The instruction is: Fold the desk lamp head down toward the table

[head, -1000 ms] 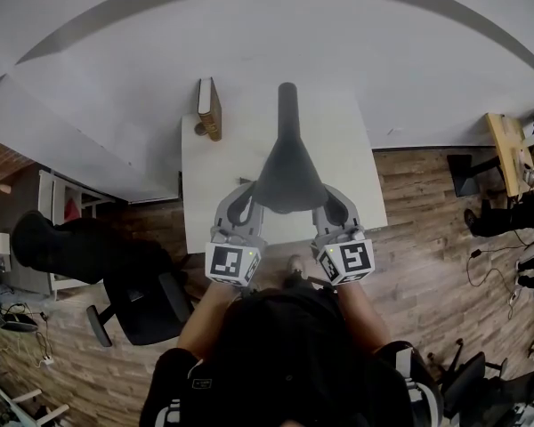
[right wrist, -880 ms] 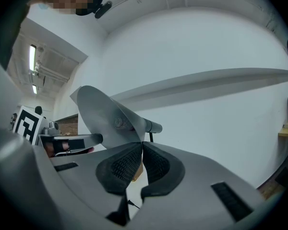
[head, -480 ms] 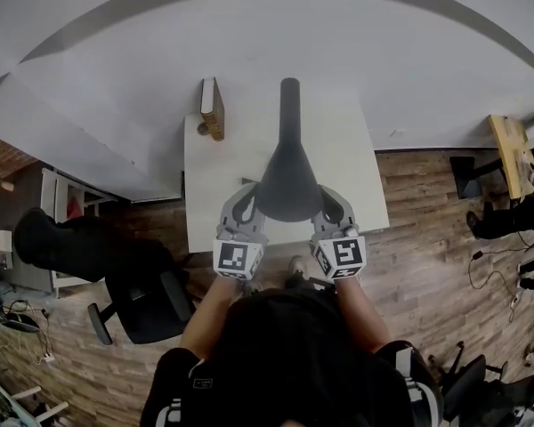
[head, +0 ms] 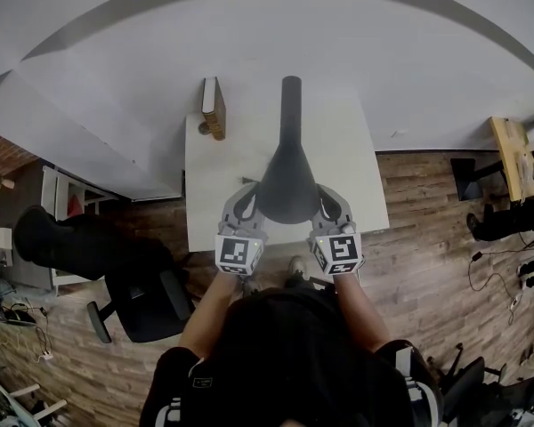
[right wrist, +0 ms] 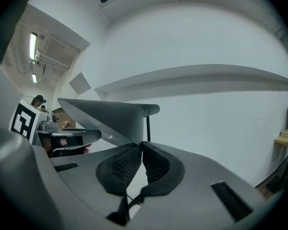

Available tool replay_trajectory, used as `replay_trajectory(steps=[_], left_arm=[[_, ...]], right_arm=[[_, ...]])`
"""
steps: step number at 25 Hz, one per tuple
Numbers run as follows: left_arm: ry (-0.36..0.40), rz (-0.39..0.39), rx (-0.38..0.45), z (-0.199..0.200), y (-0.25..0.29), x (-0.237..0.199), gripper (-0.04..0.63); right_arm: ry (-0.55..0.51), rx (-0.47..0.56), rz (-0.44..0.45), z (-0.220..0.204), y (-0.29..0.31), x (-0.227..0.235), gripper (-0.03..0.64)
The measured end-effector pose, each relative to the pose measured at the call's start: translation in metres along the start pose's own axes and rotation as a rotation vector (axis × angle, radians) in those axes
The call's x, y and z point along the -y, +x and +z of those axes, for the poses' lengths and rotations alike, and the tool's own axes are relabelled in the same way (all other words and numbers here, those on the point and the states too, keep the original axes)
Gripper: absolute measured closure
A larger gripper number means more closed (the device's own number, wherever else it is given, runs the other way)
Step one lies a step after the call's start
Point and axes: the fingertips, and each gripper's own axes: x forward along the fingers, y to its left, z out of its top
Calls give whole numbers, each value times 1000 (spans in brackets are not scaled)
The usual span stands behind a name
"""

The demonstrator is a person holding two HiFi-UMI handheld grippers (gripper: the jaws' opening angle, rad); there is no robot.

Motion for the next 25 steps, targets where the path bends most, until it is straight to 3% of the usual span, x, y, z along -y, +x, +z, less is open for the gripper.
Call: replay_trajectory(steps=[10,17,25], left_arm=[[6,-5,2,0,1,-1,565],[15,-9,-1,1,0,-1,566],[15,-15,-5,-1,1,-2,565]], right_arm=[[-36,-21,5,-2,2,-1,598],[-188,-78,46,6,-13,-6,548],[-379,-130,170,22,-39,-29,493]])
